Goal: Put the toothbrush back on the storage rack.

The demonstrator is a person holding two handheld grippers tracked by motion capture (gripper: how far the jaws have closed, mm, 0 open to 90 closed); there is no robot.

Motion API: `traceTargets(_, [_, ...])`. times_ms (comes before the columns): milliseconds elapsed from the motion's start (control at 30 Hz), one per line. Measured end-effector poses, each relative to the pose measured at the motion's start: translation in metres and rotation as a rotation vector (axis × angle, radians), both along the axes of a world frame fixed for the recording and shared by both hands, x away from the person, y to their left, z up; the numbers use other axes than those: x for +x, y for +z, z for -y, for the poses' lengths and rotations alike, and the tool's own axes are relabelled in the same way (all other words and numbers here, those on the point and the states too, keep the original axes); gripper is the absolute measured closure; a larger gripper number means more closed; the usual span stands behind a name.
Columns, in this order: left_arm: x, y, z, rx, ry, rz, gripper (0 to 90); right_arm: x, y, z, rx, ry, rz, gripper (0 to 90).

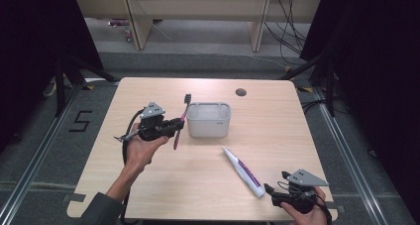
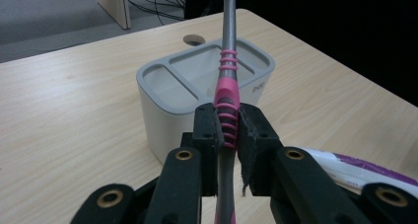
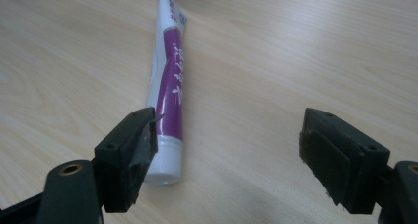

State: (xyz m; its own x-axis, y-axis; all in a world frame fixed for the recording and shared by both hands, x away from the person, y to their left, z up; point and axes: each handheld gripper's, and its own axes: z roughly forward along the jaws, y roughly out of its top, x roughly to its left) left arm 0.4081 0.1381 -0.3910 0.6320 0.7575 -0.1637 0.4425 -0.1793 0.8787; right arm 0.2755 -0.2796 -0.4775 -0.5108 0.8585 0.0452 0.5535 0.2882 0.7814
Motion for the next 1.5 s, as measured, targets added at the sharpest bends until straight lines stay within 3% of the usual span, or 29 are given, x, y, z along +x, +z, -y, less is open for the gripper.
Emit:
traceTargets(167, [0.004,0.006,0.003,-0.035,0.014,0.023,78.4,0.0,0.0,0.0,0.001,0.002,0.002,23.1])
traceTargets(600, [0.015,0.013,0.008,-0.062,0.033,0.043,78.4,0.0,0.0,0.0,0.002,0.001,0.006,23.1])
traceTargets(700, [0.018,0.015,0.01,-0.084,0.044,0.05,78.4,0.001,0.0,0.001,-0.005,0.003,0.01,23.1])
traceTargets(1500, [0.041,0.03,0.022,-0.117,0.096,0.096,78.4,0.002,-0.001,0.002,-0.001,0.017,0.003,23.1])
